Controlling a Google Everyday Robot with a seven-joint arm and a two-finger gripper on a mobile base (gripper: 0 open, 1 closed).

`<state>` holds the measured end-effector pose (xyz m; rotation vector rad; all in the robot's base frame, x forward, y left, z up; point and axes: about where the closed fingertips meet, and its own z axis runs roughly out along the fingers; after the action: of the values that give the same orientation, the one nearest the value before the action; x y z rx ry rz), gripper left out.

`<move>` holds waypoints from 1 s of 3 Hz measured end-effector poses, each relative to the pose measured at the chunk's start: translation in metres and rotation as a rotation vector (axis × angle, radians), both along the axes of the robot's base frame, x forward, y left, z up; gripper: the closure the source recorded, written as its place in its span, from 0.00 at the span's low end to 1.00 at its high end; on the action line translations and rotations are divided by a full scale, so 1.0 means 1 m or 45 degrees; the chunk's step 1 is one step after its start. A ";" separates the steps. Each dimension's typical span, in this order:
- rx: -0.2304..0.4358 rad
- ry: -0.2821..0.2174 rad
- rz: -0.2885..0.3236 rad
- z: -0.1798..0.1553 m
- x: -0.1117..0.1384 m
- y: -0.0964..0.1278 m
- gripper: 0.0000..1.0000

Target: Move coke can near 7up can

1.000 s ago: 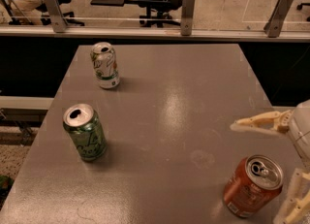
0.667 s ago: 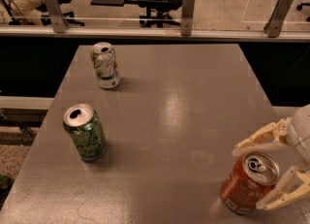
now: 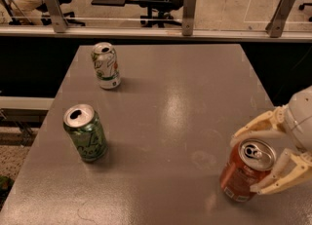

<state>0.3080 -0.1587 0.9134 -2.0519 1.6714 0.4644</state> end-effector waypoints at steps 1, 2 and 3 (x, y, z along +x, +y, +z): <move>0.032 0.009 -0.036 0.026 0.034 0.016 1.00; 0.088 0.013 -0.069 0.051 0.071 0.039 1.00; 0.140 0.026 -0.124 0.062 0.111 0.066 1.00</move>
Offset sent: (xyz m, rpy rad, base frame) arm 0.1253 0.0724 0.0820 0.1384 0.0383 -0.0812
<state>0.4192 -0.0923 0.9753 -1.8845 1.7095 0.5343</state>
